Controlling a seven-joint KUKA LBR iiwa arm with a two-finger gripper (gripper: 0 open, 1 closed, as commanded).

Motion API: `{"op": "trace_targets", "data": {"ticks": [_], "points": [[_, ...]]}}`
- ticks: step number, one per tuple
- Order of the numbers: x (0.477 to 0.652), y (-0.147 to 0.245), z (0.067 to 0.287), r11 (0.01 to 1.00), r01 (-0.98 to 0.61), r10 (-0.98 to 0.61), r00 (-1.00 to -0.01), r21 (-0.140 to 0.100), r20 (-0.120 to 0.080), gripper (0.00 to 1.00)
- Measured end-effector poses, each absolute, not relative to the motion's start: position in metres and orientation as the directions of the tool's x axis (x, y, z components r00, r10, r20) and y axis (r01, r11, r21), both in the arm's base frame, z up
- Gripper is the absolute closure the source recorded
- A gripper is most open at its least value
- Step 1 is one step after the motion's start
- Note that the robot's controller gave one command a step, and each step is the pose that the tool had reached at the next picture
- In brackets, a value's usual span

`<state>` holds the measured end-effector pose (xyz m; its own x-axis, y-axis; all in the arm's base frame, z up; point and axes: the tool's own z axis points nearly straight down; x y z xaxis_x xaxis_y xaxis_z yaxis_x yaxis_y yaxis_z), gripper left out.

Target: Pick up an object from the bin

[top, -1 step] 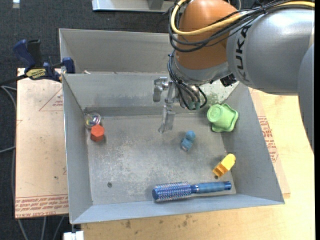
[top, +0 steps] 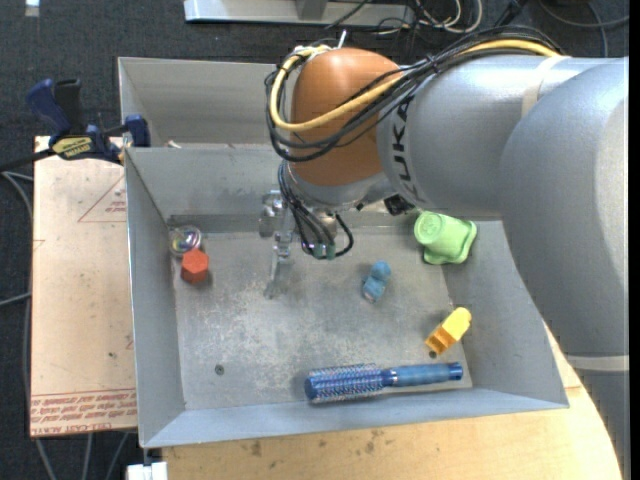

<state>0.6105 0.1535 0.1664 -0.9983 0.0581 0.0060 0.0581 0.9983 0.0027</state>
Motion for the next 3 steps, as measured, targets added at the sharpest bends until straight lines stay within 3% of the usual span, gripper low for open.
{"op": "trace_targets", "data": {"ticks": [1,2,3], "points": [[0.580,0.235,0.127,0.999,0.033,0.033,-0.999,0.003,0.004,0.00],[0.640,0.222,0.067,0.991,0.131,0.131,-0.991,0.001,-0.001,0.00],[0.641,0.223,0.071,0.991,0.130,0.130,-0.991,0.002,-0.002,1.00]]}}
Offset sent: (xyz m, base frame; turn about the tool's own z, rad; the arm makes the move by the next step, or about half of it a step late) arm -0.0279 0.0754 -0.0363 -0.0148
